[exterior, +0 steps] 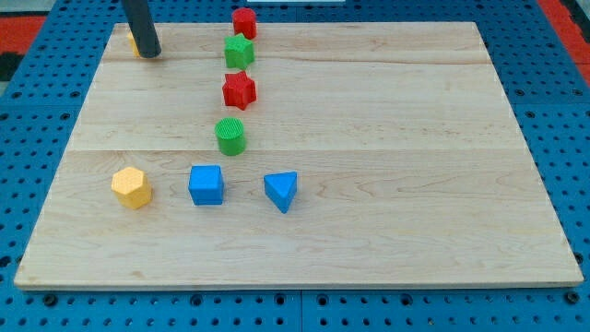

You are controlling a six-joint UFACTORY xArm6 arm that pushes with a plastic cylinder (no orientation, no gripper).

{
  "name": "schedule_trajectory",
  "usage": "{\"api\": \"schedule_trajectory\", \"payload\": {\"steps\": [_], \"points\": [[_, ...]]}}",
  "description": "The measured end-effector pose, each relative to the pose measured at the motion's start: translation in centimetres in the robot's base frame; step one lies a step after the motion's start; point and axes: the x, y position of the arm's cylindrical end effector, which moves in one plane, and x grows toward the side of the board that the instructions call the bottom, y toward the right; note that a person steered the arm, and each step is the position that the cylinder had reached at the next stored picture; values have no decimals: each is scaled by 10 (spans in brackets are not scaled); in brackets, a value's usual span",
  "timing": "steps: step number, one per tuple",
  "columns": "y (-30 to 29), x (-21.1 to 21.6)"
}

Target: Nudge the red star up a bit

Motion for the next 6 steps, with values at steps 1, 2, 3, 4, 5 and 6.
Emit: {"api": "schedule_trajectory", "payload": {"steps": [1,2,3,4,5,6], "points": [[0,-1],[0,-1],[0,8],[8,36],[16,62],[16,68]]}}
